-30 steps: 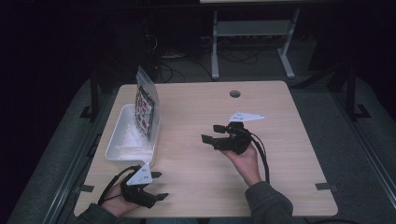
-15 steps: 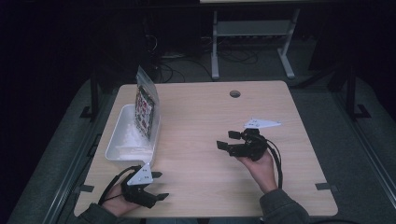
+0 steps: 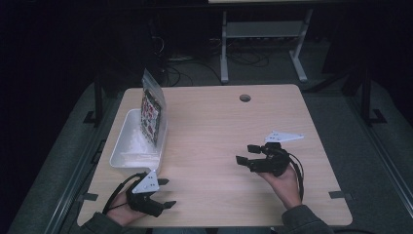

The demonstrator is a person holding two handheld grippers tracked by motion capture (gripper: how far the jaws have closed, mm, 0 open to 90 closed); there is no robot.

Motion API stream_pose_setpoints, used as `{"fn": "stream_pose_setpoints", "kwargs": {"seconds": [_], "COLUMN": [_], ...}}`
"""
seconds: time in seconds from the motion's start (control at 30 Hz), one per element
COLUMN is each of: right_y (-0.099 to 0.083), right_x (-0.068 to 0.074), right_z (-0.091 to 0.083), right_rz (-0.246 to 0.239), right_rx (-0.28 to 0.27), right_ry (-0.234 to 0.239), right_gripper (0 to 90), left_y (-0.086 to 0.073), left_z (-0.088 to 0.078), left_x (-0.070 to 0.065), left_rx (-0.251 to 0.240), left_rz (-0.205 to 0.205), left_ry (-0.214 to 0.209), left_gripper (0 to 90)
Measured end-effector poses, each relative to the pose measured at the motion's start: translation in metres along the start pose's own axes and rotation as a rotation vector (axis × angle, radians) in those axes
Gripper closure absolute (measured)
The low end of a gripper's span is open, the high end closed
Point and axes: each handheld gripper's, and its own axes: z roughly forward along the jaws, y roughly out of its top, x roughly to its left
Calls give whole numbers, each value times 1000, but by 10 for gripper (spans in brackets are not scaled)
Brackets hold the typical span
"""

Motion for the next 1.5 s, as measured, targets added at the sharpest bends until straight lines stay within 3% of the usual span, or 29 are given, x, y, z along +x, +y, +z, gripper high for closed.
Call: {"fn": "stream_pose_setpoints", "kwargs": {"seconds": [0.43,1.03,1.4,1.5], "right_y": [-22,-55,-67,-66], "right_x": [-7,-12,-5,0], "right_z": [-18,-28,-22,-16], "right_rz": [18,40,26,-1], "right_rx": [24,80,150,169], "right_ry": [3,7,42,38], "right_gripper": [265,259,259,259], "left_y": [1,0,0,0], "left_z": [1,0,-2,-2], "left_x": [0,0,2,2], "left_rx": [-5,-8,-21,-24], "left_rz": [3,-4,-15,-16], "left_ry": [5,5,0,-1], "left_gripper": [246,246,245,246]}}
